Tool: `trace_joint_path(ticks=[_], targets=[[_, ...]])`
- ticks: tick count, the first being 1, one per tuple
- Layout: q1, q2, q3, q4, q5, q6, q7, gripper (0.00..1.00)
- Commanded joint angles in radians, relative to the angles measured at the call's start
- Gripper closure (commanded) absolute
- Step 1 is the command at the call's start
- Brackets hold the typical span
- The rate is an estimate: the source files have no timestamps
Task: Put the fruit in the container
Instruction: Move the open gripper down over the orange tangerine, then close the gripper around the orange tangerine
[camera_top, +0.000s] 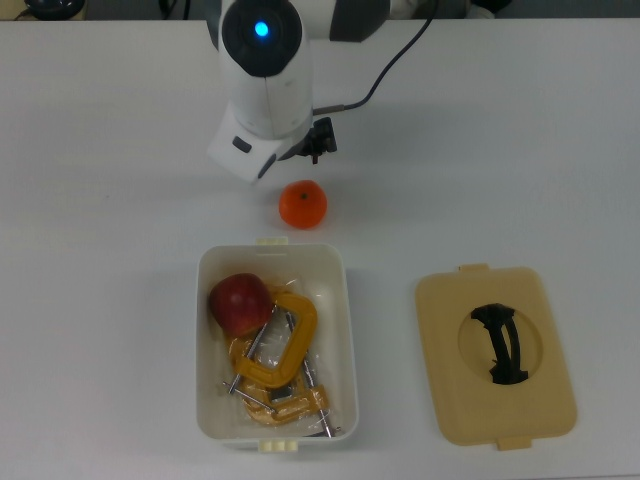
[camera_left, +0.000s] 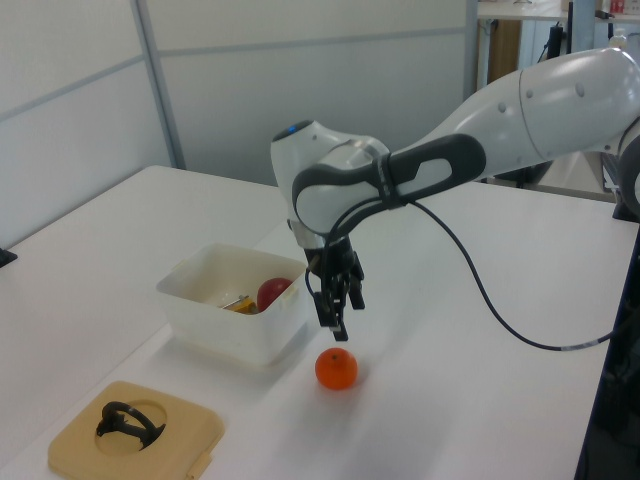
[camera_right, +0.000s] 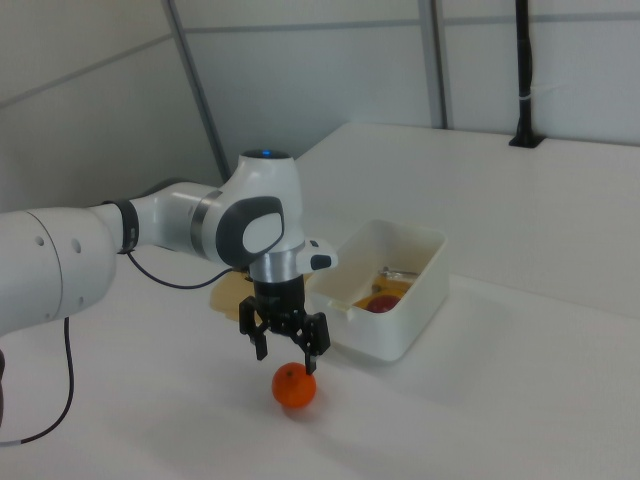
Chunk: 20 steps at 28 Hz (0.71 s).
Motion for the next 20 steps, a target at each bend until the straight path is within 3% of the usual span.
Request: trace_joint_path(ticks=[1,14,18,20], targets=[[0.031,0.012,-0.006,-0.040,0.025,0.071,0.010,0.00],[0.079,0.111,-0.007,-0.040,0.017,0.204,0.097,0.00],[0.080,0.113,-0.007,-0.041,-0.006,0.195,0.100,0.17],[0.080,0.111,-0.009,-0.040,-0.023,0.192,0.100,0.38]])
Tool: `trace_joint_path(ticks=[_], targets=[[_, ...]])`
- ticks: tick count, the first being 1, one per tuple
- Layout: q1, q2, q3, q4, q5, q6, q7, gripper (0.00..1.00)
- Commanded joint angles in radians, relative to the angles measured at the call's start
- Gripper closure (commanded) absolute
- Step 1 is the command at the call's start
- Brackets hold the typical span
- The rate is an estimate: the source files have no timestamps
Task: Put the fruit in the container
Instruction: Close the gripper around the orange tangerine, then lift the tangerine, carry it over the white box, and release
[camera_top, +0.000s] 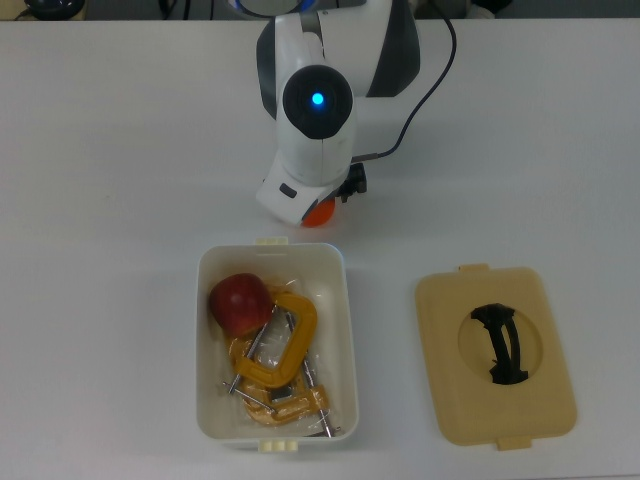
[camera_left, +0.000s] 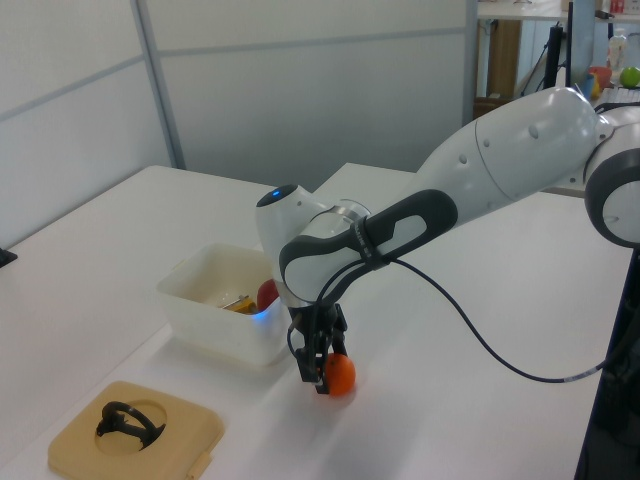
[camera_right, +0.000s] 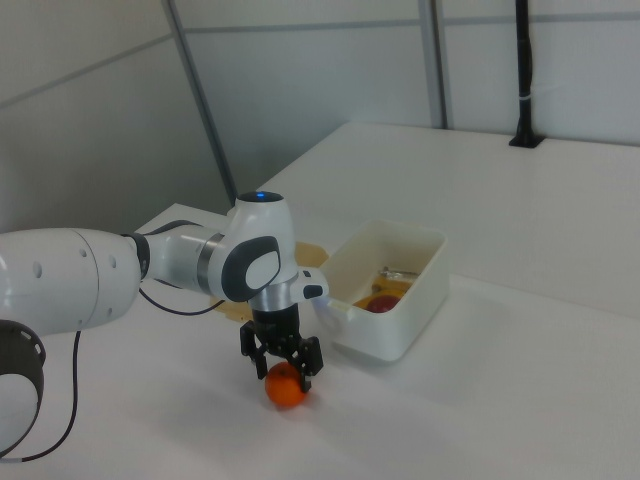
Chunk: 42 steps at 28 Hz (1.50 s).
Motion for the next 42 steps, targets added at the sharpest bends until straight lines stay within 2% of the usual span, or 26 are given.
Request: trace_joint_path(ticks=[1,2,5,10,11,15,16,19,26,30,31,32,33,34,35,42], targets=[[0.010,-0.011,-0.011,-0.007,-0.026,0.010,0.034,0.61],[0.010,-0.014,-0.014,-0.005,-0.028,0.009,0.042,0.67],[0.009,-0.037,-0.020,-0.004,-0.031,-0.002,0.051,0.74],[-0.016,-0.128,-0.026,0.045,-0.032,-0.041,0.042,0.73],[-0.022,-0.141,-0.026,0.080,-0.034,-0.036,0.042,0.73],[-0.027,-0.134,-0.026,0.162,-0.060,-0.018,0.043,0.73],[-0.027,-0.129,-0.028,0.179,-0.089,0.007,0.046,0.73],[-0.028,-0.125,-0.031,0.188,-0.106,0.090,0.048,0.73],[-0.028,-0.082,-0.031,0.188,-0.106,0.343,0.040,0.70],[-0.030,-0.024,-0.031,0.187,-0.095,0.554,0.054,0.70],[-0.028,-0.014,-0.029,0.185,-0.092,0.590,0.057,0.64],[-0.028,-0.007,-0.029,0.185,-0.092,0.620,0.068,0.49],[-0.030,0.001,-0.029,0.184,-0.091,0.660,0.112,0.16],[-0.030,0.003,-0.029,0.182,-0.091,0.670,0.141,0.04],[-0.030,0.003,-0.029,0.182,-0.091,0.671,0.167,0.00],[-0.031,-0.020,-0.031,0.174,-0.089,0.633,0.212,0.00]])
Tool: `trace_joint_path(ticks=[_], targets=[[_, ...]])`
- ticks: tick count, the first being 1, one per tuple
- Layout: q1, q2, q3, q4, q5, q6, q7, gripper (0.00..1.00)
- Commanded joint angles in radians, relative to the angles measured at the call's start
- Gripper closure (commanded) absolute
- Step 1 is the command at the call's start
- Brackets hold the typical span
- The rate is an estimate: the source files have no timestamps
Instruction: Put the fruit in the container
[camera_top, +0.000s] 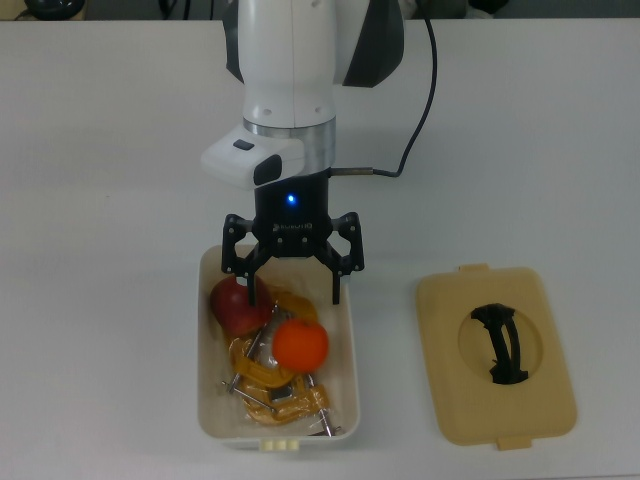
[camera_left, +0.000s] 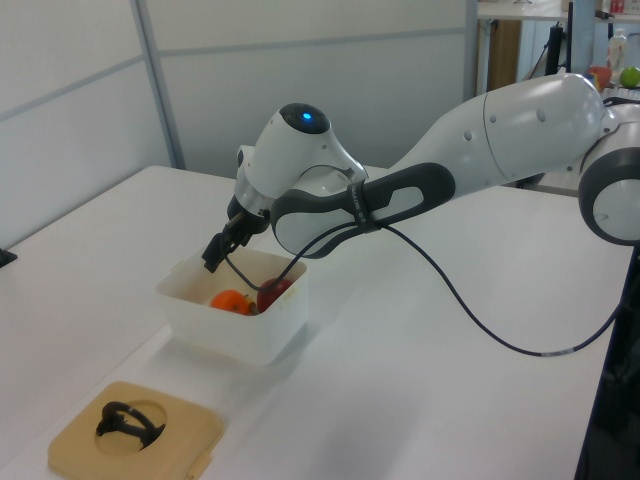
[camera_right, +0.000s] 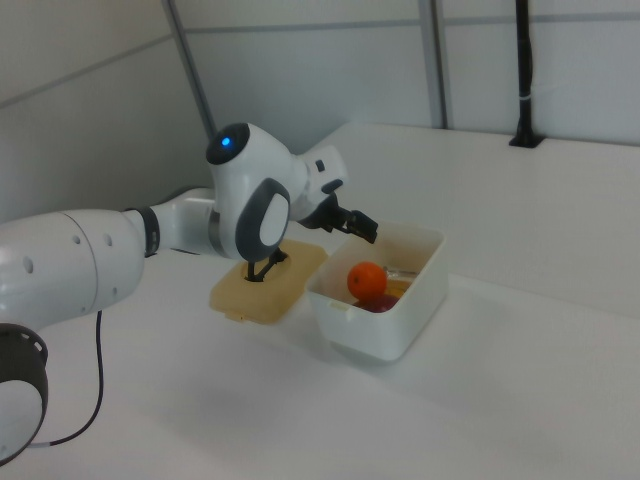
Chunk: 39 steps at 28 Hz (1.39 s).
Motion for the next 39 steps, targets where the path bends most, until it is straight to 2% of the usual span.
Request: trace_joint_path(ticks=[1,5,11,20,30,39], targets=[[-0.001,-0.036,-0.007,-0.004,0.000,-0.078,0.041,0.00],[-0.013,-0.081,-0.007,-0.003,0.000,-0.221,0.036,0.00],[-0.024,-0.180,-0.007,0.000,0.005,-0.590,0.029,0.00],[-0.036,-0.274,-0.008,-0.001,0.040,-0.911,0.023,0.00],[-0.042,-0.378,-0.008,-0.006,0.040,-0.988,0.023,0.00],[-0.047,-0.366,-0.008,-0.004,0.028,-0.980,0.006,0.00]])
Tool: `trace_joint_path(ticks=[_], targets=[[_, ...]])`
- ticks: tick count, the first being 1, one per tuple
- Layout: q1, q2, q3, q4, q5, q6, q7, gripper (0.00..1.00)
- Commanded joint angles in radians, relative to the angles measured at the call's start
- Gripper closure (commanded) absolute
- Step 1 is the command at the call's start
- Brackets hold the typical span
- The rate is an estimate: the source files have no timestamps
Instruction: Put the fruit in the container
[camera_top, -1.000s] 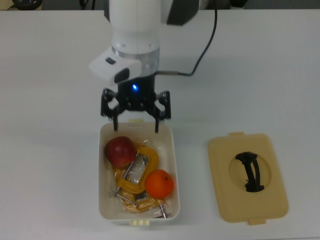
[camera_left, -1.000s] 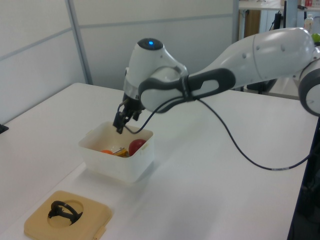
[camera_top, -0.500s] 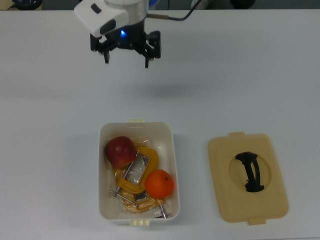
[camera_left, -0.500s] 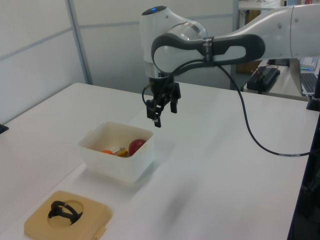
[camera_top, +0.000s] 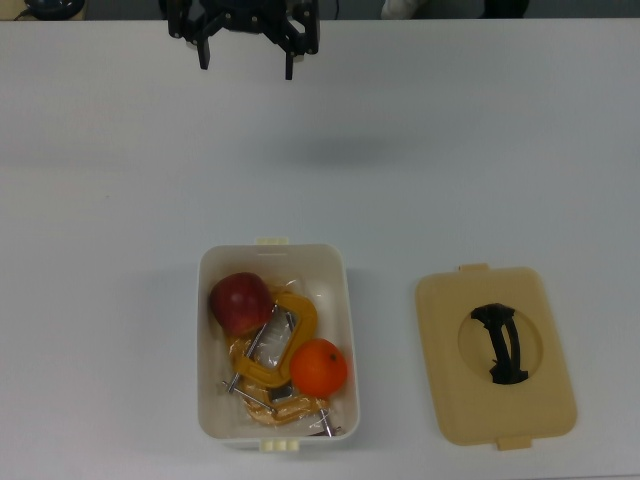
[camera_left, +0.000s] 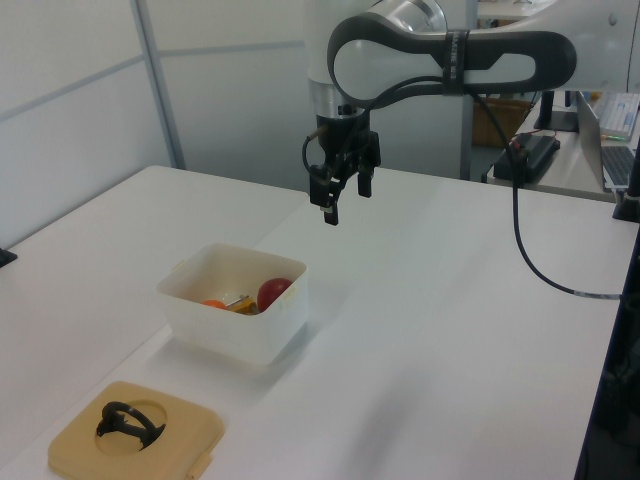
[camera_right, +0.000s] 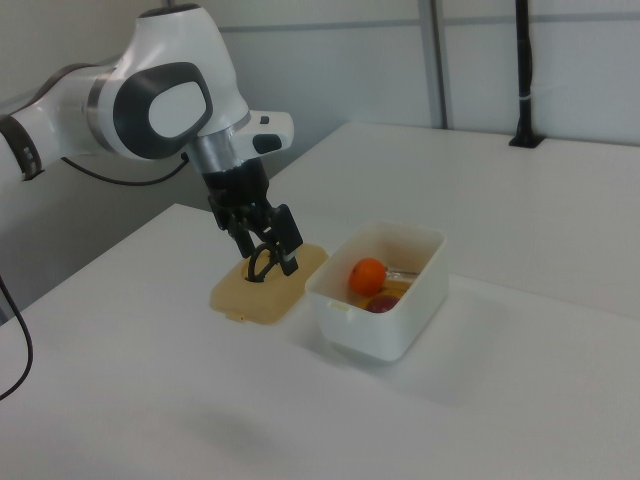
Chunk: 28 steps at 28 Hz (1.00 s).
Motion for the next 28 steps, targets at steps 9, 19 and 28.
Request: trace_joint_path(ticks=[9,19,28], targets=[[-0.012,-0.005,-0.005,-0.026,0.013,-0.005,-0.013,0.00],[-0.028,-0.031,-0.004,-0.041,0.016,-0.011,-0.014,0.00],[-0.032,-0.029,-0.004,-0.047,0.018,-0.007,-0.024,0.00]])
